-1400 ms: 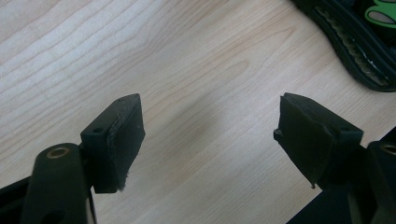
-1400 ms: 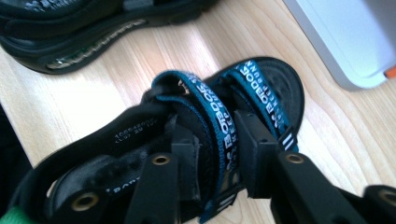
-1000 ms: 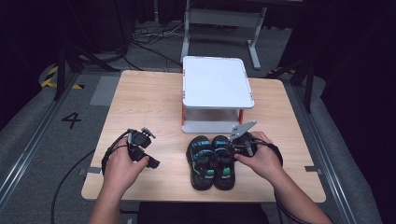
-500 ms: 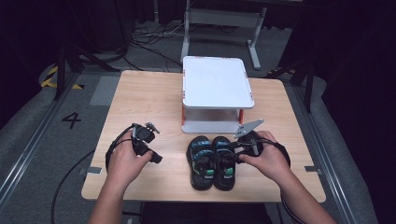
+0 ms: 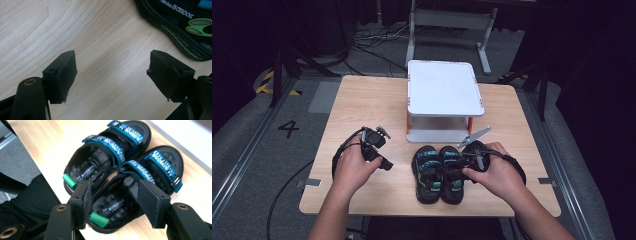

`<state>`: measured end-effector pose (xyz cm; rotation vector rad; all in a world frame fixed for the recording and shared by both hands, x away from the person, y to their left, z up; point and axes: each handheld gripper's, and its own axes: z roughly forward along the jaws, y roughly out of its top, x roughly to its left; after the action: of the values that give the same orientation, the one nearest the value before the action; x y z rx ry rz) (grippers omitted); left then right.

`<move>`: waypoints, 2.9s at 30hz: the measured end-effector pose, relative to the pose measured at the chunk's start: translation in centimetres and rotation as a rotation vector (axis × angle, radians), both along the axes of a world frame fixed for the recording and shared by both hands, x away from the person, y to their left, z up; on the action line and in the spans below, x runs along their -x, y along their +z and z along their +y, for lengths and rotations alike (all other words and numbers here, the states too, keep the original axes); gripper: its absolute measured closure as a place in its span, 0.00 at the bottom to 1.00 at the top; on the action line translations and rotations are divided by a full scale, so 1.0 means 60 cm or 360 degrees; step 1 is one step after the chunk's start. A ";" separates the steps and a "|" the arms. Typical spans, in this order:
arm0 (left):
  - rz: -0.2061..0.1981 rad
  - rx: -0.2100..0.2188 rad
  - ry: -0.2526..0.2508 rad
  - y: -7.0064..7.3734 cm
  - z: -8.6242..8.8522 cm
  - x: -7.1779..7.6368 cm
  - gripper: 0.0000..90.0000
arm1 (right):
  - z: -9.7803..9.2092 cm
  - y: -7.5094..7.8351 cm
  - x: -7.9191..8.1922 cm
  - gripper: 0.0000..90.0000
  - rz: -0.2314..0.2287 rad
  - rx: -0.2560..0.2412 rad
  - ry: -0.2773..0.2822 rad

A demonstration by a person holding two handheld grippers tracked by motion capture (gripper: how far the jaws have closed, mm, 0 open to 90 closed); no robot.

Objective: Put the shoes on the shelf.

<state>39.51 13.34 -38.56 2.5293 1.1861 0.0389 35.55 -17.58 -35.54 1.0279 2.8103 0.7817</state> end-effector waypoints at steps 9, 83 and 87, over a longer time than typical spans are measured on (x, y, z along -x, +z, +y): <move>0.0001 0.0014 -0.0033 0.001 -0.010 -0.006 0.26 | 0.044 -0.023 0.009 0.48 0.0142 0.0109 -0.0164; -0.0025 0.0057 0.0061 0.007 0.042 0.025 0.26 | 0.062 -0.049 -0.208 0.92 -0.0141 0.0046 -0.0688; -0.0018 0.0061 0.0059 0.007 0.041 0.023 0.26 | 0.066 -0.058 -0.217 0.92 -0.0206 0.0055 -0.0750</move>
<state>38.14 15.82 -38.13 2.4707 1.2174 0.0391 48.55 -13.63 -39.02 1.4899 2.3217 0.7058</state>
